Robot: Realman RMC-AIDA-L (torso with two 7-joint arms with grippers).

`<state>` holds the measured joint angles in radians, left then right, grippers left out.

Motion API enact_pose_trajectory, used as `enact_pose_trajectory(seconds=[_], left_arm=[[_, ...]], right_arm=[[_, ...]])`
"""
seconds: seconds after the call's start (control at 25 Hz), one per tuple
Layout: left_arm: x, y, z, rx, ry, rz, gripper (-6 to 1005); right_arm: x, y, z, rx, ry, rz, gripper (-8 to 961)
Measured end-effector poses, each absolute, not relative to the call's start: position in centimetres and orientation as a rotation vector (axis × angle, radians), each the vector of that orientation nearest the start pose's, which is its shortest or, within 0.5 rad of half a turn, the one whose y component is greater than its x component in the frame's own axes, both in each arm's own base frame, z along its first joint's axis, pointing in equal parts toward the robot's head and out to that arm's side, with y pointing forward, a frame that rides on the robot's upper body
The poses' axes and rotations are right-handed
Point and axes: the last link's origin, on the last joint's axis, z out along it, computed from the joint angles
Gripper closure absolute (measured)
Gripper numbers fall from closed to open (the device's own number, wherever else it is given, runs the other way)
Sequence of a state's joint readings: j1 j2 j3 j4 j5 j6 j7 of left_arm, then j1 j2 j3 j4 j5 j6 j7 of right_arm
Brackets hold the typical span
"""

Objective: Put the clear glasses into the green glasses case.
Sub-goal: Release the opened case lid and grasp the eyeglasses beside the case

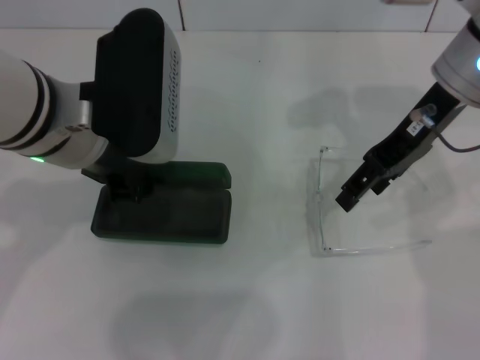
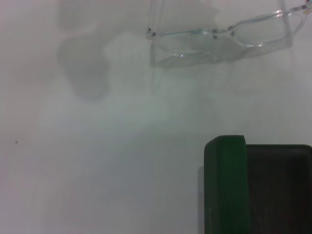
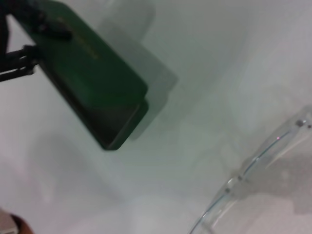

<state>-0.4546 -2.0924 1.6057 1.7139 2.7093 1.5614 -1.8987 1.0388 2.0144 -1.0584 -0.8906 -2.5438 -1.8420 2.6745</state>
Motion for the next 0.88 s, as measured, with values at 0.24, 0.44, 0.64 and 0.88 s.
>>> enact_pose_trajectory(seconds=[0.24, 0.44, 0.64, 0.88], left_arm=[[-15.0, 32.2, -0.3, -2.730, 0.373, 0.748, 798], [-15.0, 32.1, -0.6, -2.737, 0.403, 0.750, 798], [-15.7, 32.0, -0.5, -2.743, 0.423, 0.766, 798], [-15.9, 32.0, -0.5, -2.743, 0.468, 0.776, 798]], right_arm=[[12.0, 39.3, -0.2, -2.696, 1.384, -0.576, 206], [12.0, 39.7, -1.0, -2.684, 1.391, -0.584, 206], [12.0, 40.0, -1.8, -2.672, 1.405, -0.563, 207], [11.7, 40.4, -2.3, -2.651, 1.427, -0.541, 208]])
